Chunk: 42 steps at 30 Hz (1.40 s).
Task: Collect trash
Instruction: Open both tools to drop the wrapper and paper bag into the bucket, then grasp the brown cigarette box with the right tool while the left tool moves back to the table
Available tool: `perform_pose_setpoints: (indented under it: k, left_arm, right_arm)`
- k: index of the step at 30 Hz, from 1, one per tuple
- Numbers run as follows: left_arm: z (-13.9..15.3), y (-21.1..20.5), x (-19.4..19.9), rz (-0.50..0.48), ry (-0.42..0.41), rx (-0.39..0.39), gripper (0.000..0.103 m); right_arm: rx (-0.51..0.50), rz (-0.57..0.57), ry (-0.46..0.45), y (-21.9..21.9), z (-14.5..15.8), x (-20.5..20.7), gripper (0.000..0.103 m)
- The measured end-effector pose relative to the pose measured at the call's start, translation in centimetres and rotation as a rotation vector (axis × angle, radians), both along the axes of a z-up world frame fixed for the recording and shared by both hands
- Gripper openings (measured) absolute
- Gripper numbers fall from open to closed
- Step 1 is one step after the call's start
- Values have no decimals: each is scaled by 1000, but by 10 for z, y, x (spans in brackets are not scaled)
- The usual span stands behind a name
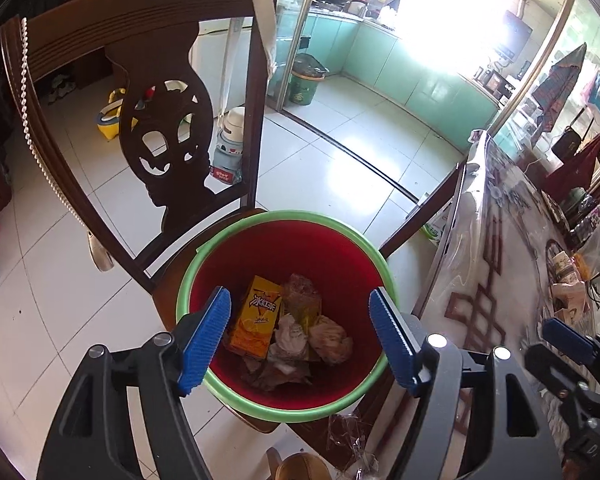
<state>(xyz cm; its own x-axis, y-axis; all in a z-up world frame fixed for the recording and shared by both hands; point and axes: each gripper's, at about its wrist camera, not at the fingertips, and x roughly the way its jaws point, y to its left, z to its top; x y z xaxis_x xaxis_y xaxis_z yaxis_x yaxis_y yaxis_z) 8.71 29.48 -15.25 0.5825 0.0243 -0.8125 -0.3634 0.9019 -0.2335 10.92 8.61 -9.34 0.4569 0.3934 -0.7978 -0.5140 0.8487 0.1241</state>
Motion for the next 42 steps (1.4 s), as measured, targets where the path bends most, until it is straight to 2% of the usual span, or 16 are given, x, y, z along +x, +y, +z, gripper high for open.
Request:
perform_pose_setpoints:
  k: [3,6,10,16,20,22,23,26,36,42]
  left_arm:
    - [2,-9,2,-27,4,20,69]
    - [6,-19,4,-53,1,37,69]
    - [11,-35,7,-92,-4,45,69]
    - [20,-66,16,-138,-17,57,69]
    - [23,-89,23,-177,-11,74,69]
    - [25,-102,26,-199,-13,85,69]
    - [26,-108,28,-210,-12,89,69]
    - [27,-125,34,-248,-6,96,69]
    - [22,-151,43,-299,19,123,69]
    - [19,-151,46,-301,33,126,69]
  right_arm:
    - [14,-63,-4,-37,5,-9,54]
    - [2,-122,-19,-77,6,-20,54]
    - [-82,-215,-55,-138,1,-27,54]
    - [-138,-511,-7,-260,-28,17,54]
    - [-137,-604,70,-309,-51,46,54]
    - [-125,-614,79,-319,-57,55,56]
    - [-120,-610,84,-322,-60,60,61]
    - [-84,-598,94,-323,-67,70,67]
    - [4,-581,90,-304,-65,96,67]
    - [7,-574,55,-299,-62,99,70]
